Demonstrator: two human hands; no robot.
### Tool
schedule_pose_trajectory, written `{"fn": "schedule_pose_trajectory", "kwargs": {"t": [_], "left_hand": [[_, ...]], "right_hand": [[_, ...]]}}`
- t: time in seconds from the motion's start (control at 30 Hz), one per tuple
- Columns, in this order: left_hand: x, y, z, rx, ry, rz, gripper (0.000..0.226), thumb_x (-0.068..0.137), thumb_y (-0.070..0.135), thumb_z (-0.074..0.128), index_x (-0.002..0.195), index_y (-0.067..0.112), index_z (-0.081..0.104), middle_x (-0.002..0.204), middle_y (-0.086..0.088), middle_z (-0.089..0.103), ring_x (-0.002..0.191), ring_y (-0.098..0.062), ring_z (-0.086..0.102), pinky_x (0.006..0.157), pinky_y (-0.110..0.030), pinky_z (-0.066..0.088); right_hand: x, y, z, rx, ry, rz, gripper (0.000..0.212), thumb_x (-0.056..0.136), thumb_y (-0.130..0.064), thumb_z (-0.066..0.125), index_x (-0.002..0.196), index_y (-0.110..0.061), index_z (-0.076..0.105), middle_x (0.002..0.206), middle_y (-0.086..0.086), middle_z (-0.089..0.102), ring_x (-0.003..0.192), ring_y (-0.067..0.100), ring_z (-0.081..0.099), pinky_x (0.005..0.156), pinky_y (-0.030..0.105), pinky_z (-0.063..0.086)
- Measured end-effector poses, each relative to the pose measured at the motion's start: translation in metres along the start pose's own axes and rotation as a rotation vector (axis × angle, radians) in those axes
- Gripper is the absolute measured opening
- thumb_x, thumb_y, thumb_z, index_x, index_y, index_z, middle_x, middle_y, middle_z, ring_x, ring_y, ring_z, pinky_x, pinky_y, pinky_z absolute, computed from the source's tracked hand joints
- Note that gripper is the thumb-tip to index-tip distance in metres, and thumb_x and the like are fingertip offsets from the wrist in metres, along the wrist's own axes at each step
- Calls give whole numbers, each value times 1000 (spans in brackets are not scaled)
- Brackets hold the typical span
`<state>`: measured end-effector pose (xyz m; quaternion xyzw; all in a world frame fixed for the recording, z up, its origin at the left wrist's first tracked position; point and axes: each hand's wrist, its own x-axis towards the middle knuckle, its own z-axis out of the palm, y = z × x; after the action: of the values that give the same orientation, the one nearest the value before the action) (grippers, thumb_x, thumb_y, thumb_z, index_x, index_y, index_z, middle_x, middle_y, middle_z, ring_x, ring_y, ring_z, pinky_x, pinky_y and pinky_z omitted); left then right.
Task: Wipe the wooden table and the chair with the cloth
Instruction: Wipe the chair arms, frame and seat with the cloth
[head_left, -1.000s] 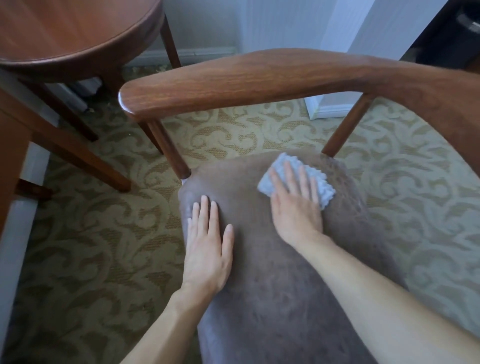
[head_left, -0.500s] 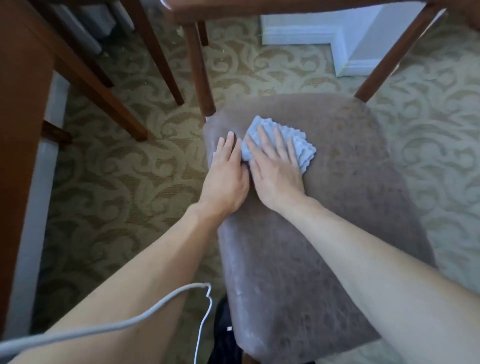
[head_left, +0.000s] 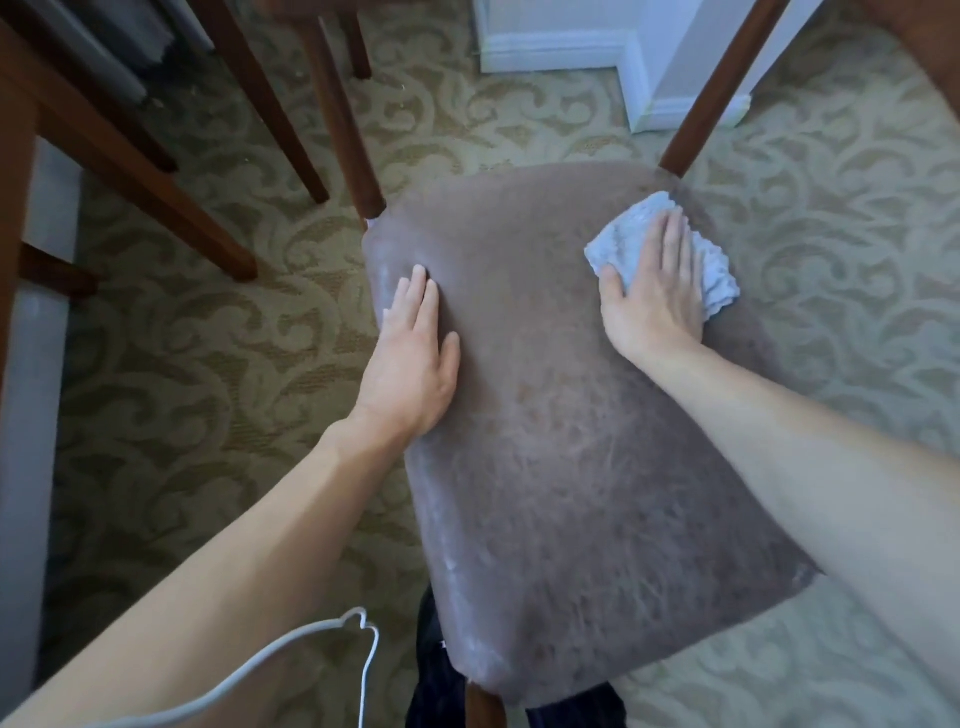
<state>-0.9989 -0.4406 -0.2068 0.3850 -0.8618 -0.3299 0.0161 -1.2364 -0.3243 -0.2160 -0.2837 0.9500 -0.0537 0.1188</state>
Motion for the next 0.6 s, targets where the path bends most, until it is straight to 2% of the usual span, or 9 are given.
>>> {"fn": "schedule_pose_trajectory", "kwargs": {"t": [0.1,0.17,0.23,0.27,0.33,0.4,0.47,0.5,0.6], "left_hand": [[0,1,-4,-76,-15,-30,61,110,27,36,164,10,12,173,0,2,158,-14,-4,124,-25,-4],[0,4,-14,-178,-19,-25,54,110,34,37,161,20,28,169,5,24,156,-9,14,125,-25,12],[0,4,-25,-284,67,-66,31,106,41,40,130,37,59,129,27,64,122,8,55,100,-11,39],[1,3,-29,-299,118,-104,20,103,43,42,106,39,62,101,29,69,95,12,61,79,-5,41],[0,2,-34,-263,186,-140,18,100,43,48,88,32,55,78,15,65,72,4,59,62,-9,41],[-2,5,-32,-185,186,-106,16,99,41,52,92,26,54,87,13,66,80,4,61,68,-12,44],[-2,9,-27,-65,128,-77,30,99,45,51,115,23,62,129,6,66,122,-4,59,100,-27,49],[-1,12,-26,18,97,-77,45,99,49,49,131,20,61,149,2,56,139,-12,49,110,-33,43],[2,17,-23,198,64,-83,64,102,53,42,150,12,48,166,1,33,152,-18,30,114,-39,38]], "right_hand": [[-15,-44,7,-7,-28,-161,68,105,-36,28,161,-6,4,171,11,-2,158,25,-4,128,43,-1],[-42,-92,18,13,-57,-393,66,105,-33,28,162,-10,5,171,6,0,158,22,-3,128,42,0],[-73,-133,31,15,-77,-496,67,104,-34,28,162,-14,2,171,0,-4,157,18,-7,128,40,-2],[-84,-146,34,33,-90,-491,67,102,-36,26,162,-15,1,171,-2,-5,157,16,-9,128,39,-4],[-97,-154,39,65,-116,-481,70,100,-39,24,162,-17,1,171,-5,-6,157,15,-12,128,38,-6],[-102,-143,40,56,-117,-508,69,102,-39,29,162,-18,2,171,-6,-5,157,15,-11,128,38,-5],[-102,-125,38,36,-105,-531,67,103,-39,32,163,-23,6,171,-7,-2,157,15,-7,128,39,-2],[-100,-114,37,27,-87,-528,65,103,-37,32,163,-26,9,171,-6,1,157,17,-3,128,40,0],[-70,-59,25,-24,3,-394,60,104,-33,34,161,-31,17,171,-2,8,158,22,6,128,43,4]]}}
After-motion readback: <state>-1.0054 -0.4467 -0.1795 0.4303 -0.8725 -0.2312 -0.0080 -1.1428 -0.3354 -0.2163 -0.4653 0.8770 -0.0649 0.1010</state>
